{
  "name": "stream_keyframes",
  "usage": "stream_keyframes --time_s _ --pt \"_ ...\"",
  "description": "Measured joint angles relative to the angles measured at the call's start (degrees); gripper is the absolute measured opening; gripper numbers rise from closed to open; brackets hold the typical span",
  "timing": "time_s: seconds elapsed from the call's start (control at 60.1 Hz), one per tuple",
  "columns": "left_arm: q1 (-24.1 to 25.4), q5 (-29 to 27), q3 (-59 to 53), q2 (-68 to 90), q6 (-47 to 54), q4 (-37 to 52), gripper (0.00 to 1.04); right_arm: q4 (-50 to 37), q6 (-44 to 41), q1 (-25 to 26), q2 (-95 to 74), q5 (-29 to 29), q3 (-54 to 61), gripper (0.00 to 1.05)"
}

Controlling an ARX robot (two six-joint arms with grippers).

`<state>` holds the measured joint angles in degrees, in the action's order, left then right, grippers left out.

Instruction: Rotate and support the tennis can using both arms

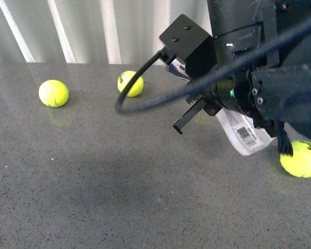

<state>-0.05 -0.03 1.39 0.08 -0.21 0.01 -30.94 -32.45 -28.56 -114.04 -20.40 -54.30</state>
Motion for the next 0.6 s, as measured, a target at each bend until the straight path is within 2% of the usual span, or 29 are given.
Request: stream_keyframes --time_s 0.033,0.083,0.216,0.45,0.599 --pt "0.0 0.0 0.0 0.0 0.0 0.0 0.98 -4.4 -7.7 0.0 -0.2 1.6 0.9 0.06" --pt "0.0 0.0 0.0 0.0 0.0 0.0 0.98 -8.0 -14.2 0.0 -0.3 3.7 1.4 0.06" --pt "0.0 0.0 0.0 0.0 0.0 0.0 0.98 -10.8 -28.8 -1.0 -2.1 11.5 1.3 0.05" --pt "0.0 0.0 0.0 0.0 0.0 0.0 0.98 -8.0 -32.3 -4.1 -8.7 17.9 -4.4 0.05" --pt "0.0 0.0 0.0 0.0 0.0 0.0 0.98 -3.7 -31.9 -7.2 -13.9 19.1 -11.5 0.05"
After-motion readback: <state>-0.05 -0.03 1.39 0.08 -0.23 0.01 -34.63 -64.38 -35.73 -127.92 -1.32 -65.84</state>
